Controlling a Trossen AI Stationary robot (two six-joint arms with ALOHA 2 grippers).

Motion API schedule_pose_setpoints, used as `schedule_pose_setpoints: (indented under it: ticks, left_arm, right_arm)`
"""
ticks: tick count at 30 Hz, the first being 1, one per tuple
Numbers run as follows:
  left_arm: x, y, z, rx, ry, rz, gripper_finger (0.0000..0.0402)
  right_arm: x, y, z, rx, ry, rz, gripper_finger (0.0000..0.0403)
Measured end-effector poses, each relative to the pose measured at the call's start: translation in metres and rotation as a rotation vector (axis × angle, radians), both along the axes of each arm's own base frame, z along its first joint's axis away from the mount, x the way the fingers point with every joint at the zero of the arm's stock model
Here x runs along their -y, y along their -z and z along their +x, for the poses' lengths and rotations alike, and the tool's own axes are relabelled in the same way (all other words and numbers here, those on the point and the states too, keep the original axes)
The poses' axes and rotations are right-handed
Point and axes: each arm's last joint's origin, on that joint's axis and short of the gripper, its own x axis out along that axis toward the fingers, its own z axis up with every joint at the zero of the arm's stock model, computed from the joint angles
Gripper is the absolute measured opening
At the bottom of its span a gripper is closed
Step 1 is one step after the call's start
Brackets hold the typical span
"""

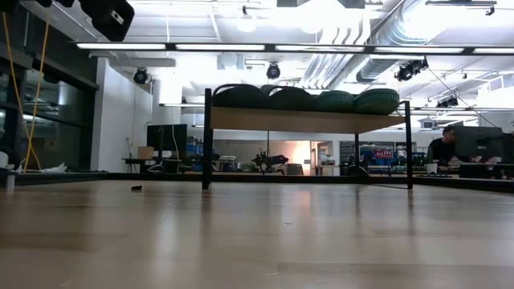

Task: Pick and place slides into the shelf
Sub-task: Return to Home Position

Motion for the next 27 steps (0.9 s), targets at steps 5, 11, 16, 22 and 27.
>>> schedule_pose_setpoints:
  ticks: [5, 11, 16, 22, 27]
  left_arm:
    - [0.0, 0.0, 0.0, 0.003, -0.007, 0.012, 0.0177]
    - [-0.003, 0.0, 0.0, 0.011, -0.073, 0.062, 0.0177]
    - [-0.004, -0.001, 0.0, 0.023, -0.124, 0.083, 0.0177]
    - [-0.006, -0.01, -0.004, 0.004, -0.168, 0.13, 0.0177]
    - [-0.007, -0.02, -0.008, -0.052, -0.164, 0.143, 0.0177]
  right_arm:
    - [0.016, 0.004, 0.002, -0.041, 0.088, -0.035, 0.0156]
    - [0.038, 0.003, 0.012, -0.037, 0.08, -0.021, 0.0156]
    - [0.065, -0.001, 0.016, -0.037, 0.071, 0.012, 0.0156]
    - [0.093, -0.011, 0.012, -0.04, 0.041, 0.063, 0.0156]
    - [0.104, -0.025, -0.005, -0.03, 0.035, 0.087, 0.0156]
